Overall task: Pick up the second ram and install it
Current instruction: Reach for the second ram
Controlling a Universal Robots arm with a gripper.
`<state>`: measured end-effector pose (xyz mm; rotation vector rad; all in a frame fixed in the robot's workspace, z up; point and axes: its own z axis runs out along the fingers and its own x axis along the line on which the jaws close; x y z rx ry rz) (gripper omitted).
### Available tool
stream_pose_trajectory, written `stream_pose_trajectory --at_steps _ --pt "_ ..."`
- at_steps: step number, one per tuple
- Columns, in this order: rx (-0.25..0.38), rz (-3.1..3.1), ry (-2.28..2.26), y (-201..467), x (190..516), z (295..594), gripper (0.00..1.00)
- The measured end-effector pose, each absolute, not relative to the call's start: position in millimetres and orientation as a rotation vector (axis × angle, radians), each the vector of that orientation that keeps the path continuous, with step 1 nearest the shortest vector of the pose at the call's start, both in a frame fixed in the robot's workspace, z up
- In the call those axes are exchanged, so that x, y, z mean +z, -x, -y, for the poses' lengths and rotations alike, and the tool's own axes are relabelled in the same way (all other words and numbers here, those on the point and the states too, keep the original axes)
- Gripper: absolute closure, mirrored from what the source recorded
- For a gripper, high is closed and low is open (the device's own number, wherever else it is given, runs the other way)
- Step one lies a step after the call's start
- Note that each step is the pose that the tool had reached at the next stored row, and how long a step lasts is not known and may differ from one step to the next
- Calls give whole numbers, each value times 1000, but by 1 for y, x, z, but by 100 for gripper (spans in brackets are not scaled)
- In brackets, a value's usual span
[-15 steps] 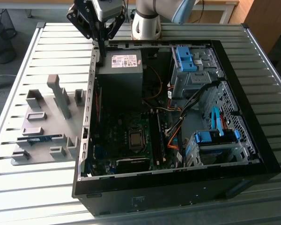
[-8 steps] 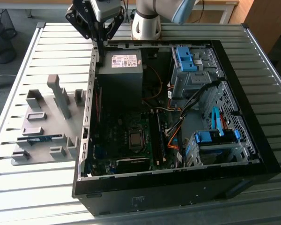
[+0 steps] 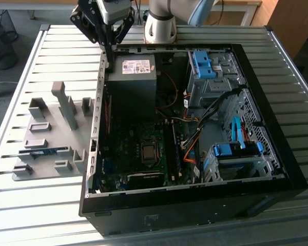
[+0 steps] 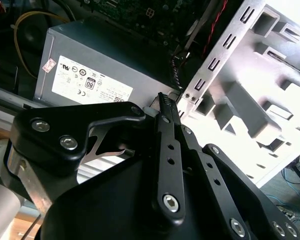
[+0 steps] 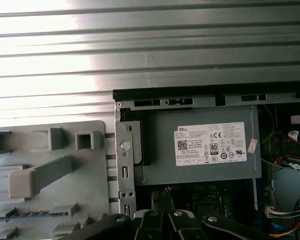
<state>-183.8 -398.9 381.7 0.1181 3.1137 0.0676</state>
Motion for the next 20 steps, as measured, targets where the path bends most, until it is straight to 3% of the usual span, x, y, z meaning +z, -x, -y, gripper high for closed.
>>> stream_pose_trajectory --at_steps 20 --pt "68 -3114 -118 196 379 399 89"
